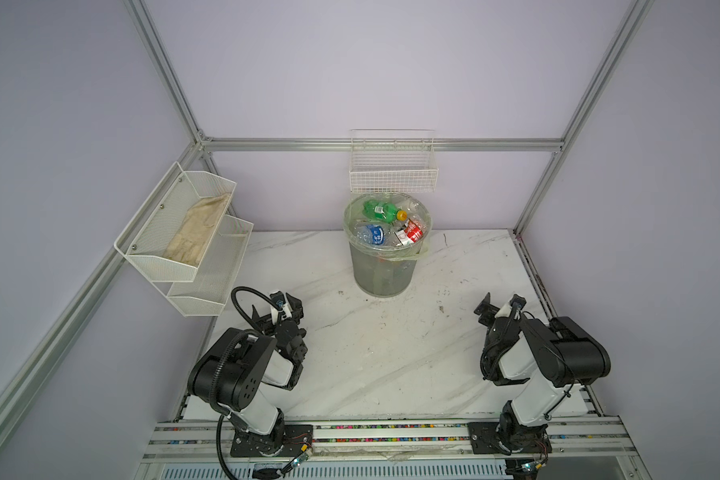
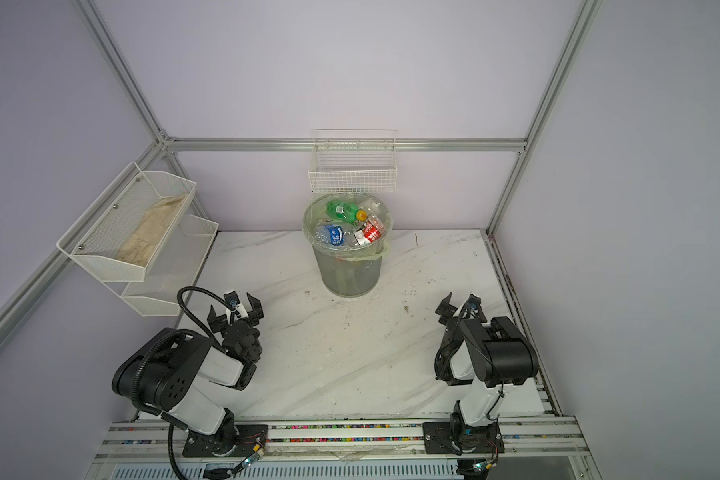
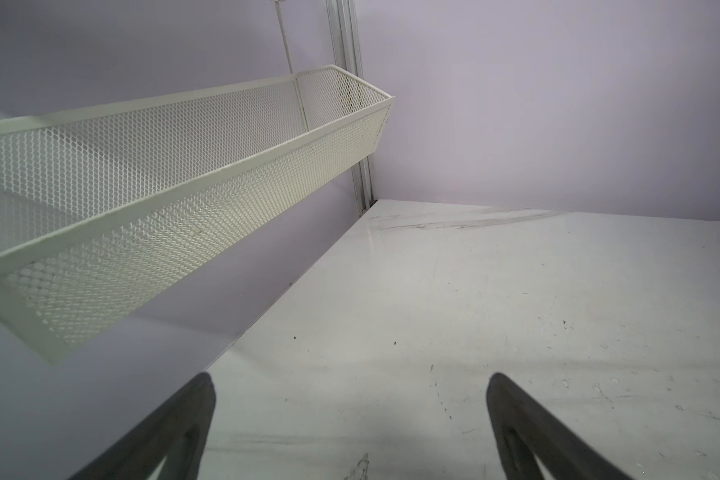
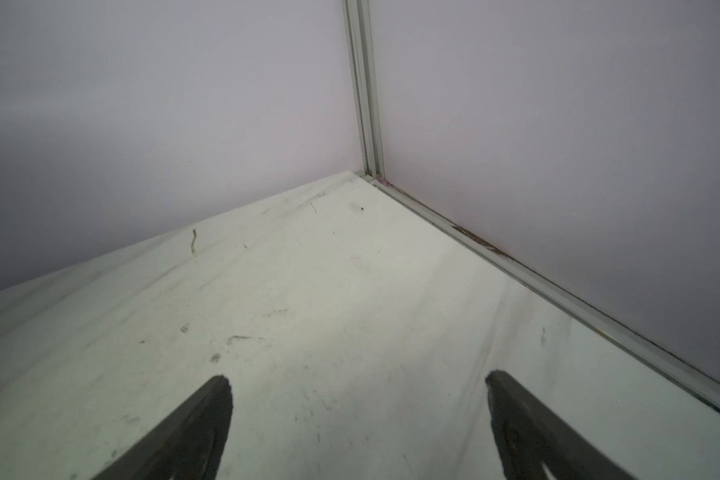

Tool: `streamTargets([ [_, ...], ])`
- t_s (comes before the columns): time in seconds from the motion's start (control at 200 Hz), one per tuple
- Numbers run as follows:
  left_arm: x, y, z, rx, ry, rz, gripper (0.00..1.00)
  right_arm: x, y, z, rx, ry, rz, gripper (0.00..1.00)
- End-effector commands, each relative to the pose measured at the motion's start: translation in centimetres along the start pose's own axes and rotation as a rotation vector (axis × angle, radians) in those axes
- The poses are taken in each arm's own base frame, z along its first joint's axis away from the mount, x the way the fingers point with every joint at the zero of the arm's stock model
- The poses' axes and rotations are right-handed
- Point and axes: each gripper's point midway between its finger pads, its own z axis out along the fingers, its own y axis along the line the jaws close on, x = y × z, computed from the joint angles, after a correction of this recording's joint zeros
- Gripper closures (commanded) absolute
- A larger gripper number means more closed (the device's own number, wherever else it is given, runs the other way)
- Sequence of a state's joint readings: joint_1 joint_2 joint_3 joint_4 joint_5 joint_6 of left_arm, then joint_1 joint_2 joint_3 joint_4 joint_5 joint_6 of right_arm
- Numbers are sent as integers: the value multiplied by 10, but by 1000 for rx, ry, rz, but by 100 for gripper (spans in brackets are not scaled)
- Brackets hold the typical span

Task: Throw the plastic bottles in the bin

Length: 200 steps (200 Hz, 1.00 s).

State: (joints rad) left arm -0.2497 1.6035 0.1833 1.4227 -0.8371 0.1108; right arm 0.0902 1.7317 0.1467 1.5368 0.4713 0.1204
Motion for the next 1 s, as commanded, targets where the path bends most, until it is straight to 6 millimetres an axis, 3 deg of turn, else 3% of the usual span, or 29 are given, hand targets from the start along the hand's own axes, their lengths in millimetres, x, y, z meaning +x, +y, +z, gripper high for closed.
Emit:
streamTargets([
  [0.0,-14,7,-5,5,-54,-97,0,-68,5,-10,-55,-269,187,3],
  [0.065,-13,8,-6,8,-53,-102,0,-67,15,-7,-107,-261,160,3],
  [0.125,-13,10,-6,9,-53,-110,0,-60,36,-1,-206,-238,72,3],
  [0.18,-13,11,-6,9,-53,-114,0,-56,46,11,-222,-240,34,3],
  [0.29,-13,11,-7,12,-54,-118,0,-50,62,17,-282,-179,-34,3],
  [0.425,-14,5,-9,25,-56,-93,0,-45,84,14,-381,-164,-104,3],
  [0.515,-15,-4,-13,45,-58,-59,0,-40,111,-5,-446,-202,-212,3],
  [0.585,-16,-14,-15,79,-62,-26,0,-38,113,-26,-460,-248,-225,3],
  [0.65,-15,-33,-18,177,-76,38,0,-38,115,-30,-465,-249,-240,3],
  [0.695,-15,-55,-25,287,-99,108,0,-38,115,-30,-463,-250,-244,3],
  [0.76,-15,-68,-35,345,-116,165,0,-38,115,-29,-460,-250,-243,3],
  [0.995,-16,-87,-43,411,-146,244,0,-39,110,-14,-384,-242,-205,3],
])
